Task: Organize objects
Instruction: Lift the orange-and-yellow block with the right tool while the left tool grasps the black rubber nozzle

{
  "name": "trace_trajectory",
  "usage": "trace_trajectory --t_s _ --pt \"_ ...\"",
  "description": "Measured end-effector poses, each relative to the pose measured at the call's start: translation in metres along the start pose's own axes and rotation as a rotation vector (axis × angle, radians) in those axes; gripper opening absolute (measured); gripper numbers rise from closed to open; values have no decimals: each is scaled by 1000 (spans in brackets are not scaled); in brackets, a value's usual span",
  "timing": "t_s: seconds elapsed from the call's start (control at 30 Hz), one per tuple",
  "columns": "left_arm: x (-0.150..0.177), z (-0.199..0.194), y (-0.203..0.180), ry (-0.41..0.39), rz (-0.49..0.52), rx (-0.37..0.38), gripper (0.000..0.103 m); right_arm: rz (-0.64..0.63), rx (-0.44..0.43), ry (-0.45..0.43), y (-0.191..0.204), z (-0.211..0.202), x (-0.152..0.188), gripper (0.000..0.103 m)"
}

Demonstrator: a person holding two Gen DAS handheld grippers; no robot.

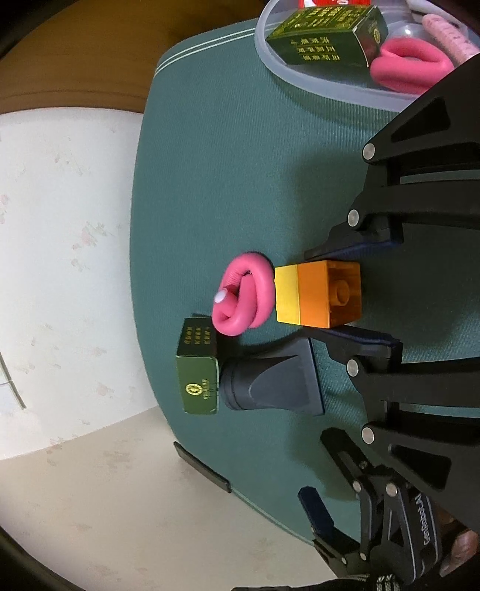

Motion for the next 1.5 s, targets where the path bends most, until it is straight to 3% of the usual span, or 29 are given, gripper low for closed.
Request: trace_trajectory --t_s 0.37,1.0,1.27,1.5 --pt "-12 24 -16 59 -66 45 102 15 25 -17 -11 -2 -3 33" --pt "-29 61 -20 24 -44 -37 100 32 47 8 -20 6 3 33" --pt "-26 59 -20 30 -33 35 60 27 46 7 -19 7 4 33" --pt "-21 43 2 19 -17 -26 58 25 46 6 -19 7 4 33"
Point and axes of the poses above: each gripper's, at about its wrist camera, not at the fingertips, and z roughly the way its jaws point, y to its left, x to its underside, the point moved 9 cm from there along z, roughly the way its jaws point, and after that the axes turned 15 degrees about -y, right-handed, at the moved point
